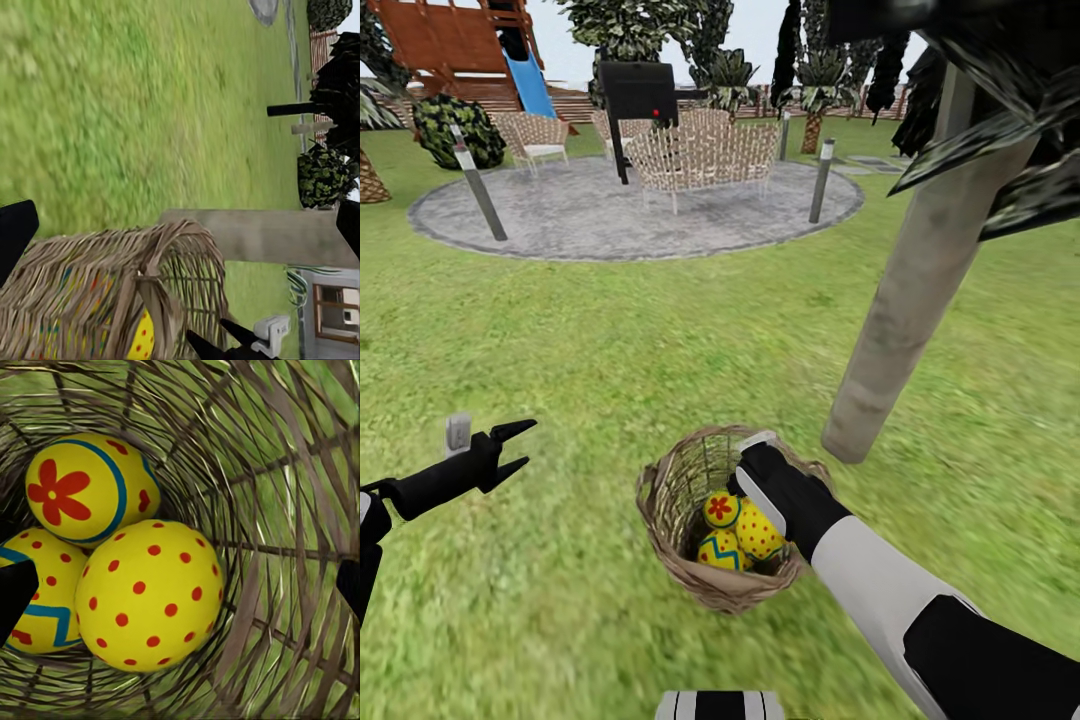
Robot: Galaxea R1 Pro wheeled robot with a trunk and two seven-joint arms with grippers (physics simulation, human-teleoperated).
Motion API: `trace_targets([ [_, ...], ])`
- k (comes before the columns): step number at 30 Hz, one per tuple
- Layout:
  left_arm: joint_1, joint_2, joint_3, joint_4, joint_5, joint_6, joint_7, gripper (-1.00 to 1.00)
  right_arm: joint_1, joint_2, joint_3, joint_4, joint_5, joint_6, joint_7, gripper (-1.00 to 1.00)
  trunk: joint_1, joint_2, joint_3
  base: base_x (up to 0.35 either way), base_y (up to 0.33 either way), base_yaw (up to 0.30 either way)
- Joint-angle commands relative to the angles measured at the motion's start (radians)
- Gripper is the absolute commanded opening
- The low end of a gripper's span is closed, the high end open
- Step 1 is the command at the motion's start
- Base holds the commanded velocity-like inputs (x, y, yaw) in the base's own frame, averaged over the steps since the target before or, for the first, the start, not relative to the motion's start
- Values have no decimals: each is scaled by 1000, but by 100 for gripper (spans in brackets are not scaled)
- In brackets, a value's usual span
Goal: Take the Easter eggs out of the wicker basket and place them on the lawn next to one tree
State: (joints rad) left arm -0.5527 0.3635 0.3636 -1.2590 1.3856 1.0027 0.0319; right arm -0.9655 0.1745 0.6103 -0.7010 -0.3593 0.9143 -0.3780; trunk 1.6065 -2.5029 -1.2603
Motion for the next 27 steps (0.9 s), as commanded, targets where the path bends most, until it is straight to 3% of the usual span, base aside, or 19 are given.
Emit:
trace_targets([
  [1, 0, 0, 1, 0, 4, 5, 3, 100, -1, 0, 3, 1, -11, 2, -9, 100, 0, 0, -2, 0, 0, -227],
  [7, 0, 0, 1, 0, 4, 5, 3, 100, -1, 0, 5, 6, -107, 8, -10, 100, 0, 0, -9, 0, 0, -130],
  [27, 0, 0, 1, 0, 4, 5, 3, 100, -1, 0, 0, 11, -121, 11, -10, 100, 0, 0, -39, 0, 0, -3],
])
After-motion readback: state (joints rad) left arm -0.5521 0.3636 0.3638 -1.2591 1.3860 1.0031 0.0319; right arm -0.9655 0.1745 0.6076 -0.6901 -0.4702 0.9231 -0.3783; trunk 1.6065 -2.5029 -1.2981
